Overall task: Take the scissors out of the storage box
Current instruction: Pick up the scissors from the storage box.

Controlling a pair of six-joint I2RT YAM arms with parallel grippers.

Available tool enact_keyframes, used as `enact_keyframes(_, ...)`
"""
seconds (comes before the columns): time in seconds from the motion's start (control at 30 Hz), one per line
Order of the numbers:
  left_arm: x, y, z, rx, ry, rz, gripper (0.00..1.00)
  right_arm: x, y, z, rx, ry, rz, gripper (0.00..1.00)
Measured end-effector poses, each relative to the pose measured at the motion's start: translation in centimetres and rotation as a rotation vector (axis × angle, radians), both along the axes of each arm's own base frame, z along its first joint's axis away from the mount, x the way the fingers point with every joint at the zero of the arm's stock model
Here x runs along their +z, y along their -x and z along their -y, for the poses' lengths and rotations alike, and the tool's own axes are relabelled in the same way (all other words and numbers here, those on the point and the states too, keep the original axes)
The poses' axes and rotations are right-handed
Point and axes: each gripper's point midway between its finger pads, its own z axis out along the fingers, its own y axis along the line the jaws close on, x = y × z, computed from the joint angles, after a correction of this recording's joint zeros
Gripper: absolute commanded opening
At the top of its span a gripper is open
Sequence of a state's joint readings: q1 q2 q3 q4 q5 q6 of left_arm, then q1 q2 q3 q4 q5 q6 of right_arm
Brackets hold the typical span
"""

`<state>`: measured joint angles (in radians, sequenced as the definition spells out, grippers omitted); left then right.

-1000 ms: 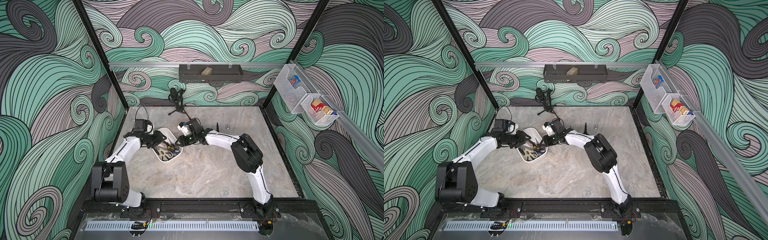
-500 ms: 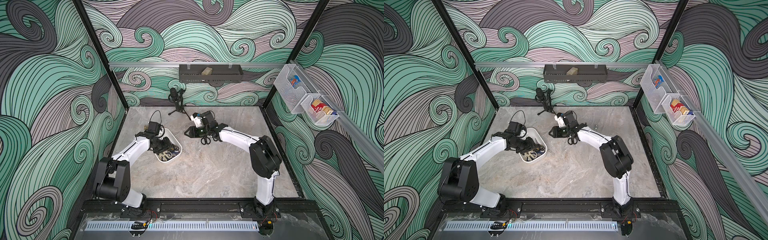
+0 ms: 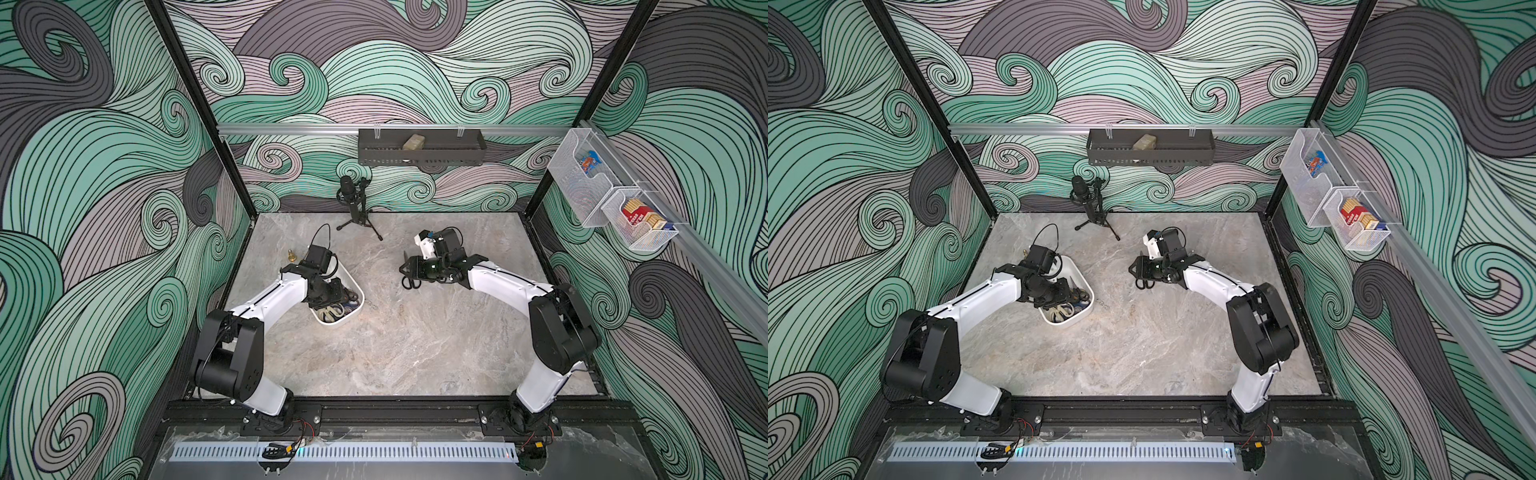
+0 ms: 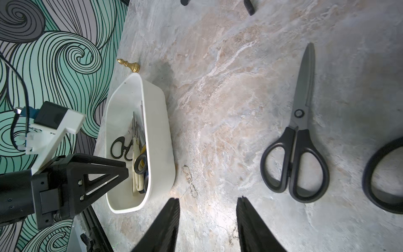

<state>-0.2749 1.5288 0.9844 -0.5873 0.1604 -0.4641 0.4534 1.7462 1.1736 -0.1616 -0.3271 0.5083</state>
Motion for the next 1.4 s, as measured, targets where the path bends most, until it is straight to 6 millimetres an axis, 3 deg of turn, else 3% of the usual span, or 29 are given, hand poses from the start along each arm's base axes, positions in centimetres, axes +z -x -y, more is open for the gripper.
enact_keyframes(0.43,-0.8,-1.4,0.7,-0.01,-0.074,-0.002,0.32,-0.6,-0.3,2.5,-0.028,0.022,0.006,0.46)
enact_keyframes(0.73,-2.1,-1.0,0.9,-0.024,-0.132,-0.038,0.29,-1.7,-0.2,3.9,-0.039,0.041,-0.008,0.46)
enact_keyframes(0.9,-2.2,-1.0,0.6,-0.02,-0.153,-0.04,0.26,-1.7,-0.3,4.2,-0.037,0.041,-0.004,0.46)
enact_keyframes(1.13,-2.8,-1.3,0.4,-0.014,-0.177,-0.056,0.31,-1.6,-0.4,4.4,-0.032,0.036,-0.002,0.46)
enact_keyframes(1.4,-2.9,-2.0,0.5,-0.01,-0.188,-0.055,0.2,-1.6,-0.7,4.9,-0.04,0.035,-0.001,0.46)
